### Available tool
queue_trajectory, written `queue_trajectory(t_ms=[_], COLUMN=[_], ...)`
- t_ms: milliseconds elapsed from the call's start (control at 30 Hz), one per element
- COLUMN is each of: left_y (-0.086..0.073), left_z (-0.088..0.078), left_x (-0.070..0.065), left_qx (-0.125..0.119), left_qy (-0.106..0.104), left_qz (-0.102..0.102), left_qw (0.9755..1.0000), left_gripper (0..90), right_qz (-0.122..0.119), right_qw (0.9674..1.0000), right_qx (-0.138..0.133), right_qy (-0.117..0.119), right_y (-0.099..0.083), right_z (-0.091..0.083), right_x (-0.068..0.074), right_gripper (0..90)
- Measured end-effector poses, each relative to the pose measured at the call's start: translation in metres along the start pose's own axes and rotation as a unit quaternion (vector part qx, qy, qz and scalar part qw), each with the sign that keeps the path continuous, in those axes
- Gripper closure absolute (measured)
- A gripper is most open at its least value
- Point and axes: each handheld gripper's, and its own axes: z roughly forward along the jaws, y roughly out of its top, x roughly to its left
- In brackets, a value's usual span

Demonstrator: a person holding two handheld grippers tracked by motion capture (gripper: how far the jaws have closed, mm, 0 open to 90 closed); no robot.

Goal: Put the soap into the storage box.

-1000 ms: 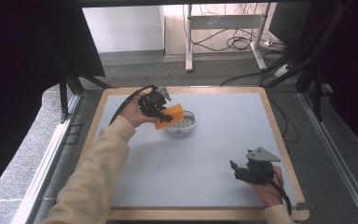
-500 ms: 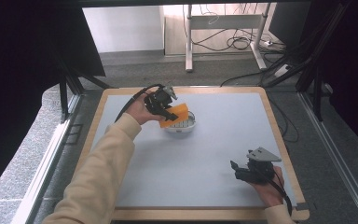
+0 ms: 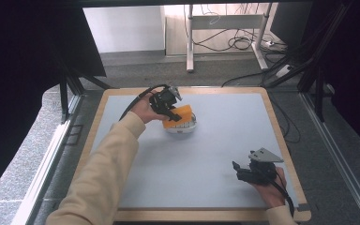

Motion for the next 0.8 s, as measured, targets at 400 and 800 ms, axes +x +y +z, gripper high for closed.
queue_trajectory(t_ms=[400,800], left_y=[0.005,0.011], left_z=[0.009,0.02], left_x=[0.008,0.018], left_qx=[0.013,0.016], left_qy=[-0.016,-0.035], left_qz=[0.023,0.034], left_qw=[0.9995,0.9987], left_gripper=[62.1,62.0], right_qz=[-0.001,0.0], right_qw=[1.0,1.0], right_qx=[-0.001,-0.003], right_qy=[-0.001,-0.005], right_y=[0.001,0.0], right_z=[0.0,-0.002], right_x=[0.0,-0.002], right_gripper=[20.5,20.5])
